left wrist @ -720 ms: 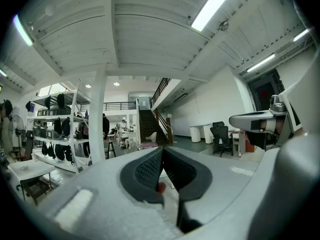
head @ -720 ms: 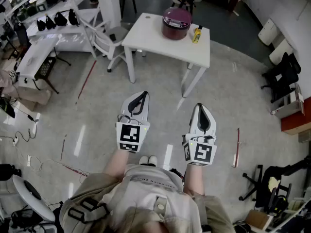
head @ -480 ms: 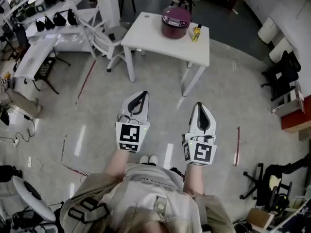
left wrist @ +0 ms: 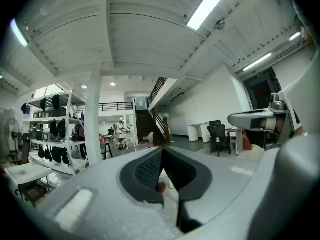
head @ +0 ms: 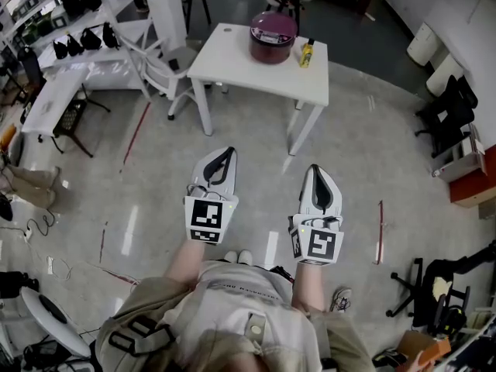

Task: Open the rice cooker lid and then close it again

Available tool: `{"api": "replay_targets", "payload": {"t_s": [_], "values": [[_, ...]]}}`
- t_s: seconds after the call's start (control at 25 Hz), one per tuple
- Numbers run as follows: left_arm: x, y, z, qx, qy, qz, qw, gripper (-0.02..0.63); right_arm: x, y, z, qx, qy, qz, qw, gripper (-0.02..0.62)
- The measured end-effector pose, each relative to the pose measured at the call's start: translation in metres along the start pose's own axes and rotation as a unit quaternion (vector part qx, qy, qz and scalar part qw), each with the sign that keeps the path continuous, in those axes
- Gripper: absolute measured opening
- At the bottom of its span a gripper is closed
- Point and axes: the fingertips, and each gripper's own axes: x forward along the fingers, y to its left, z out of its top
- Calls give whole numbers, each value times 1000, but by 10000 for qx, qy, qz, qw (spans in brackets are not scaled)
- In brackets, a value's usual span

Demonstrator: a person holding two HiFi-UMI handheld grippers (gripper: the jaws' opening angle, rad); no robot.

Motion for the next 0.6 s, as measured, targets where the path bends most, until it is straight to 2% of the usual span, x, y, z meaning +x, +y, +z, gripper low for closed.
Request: {"api": "replay_targets", "payload": {"t_s": [0.12,0.36,0.4,0.44,0.48,0.6], "values": [[3,-5,1,11,27,22,10000,9,0,-6,-1,82,-8,69,9999,0],[5,-3,-7,-112,58,303,9995,10,0,-21,-11,739,-159,268,9968,5],[5,-3,-8,-148,67,344,9993,24,-1,-22,-13,786,-145,328,9963,46],[4,-3,-9,-174,86,363,9992,82,-1,-22,-14,839,-129,384,9957,137],[4,-3,-9,-195,107,365,9991,122,-1,-23,-14,888,-116,418,9951,182],[1,-6,-9,-251,145,335,9990,185,0,-25,-17,952,-82,443,9944,248]]}}
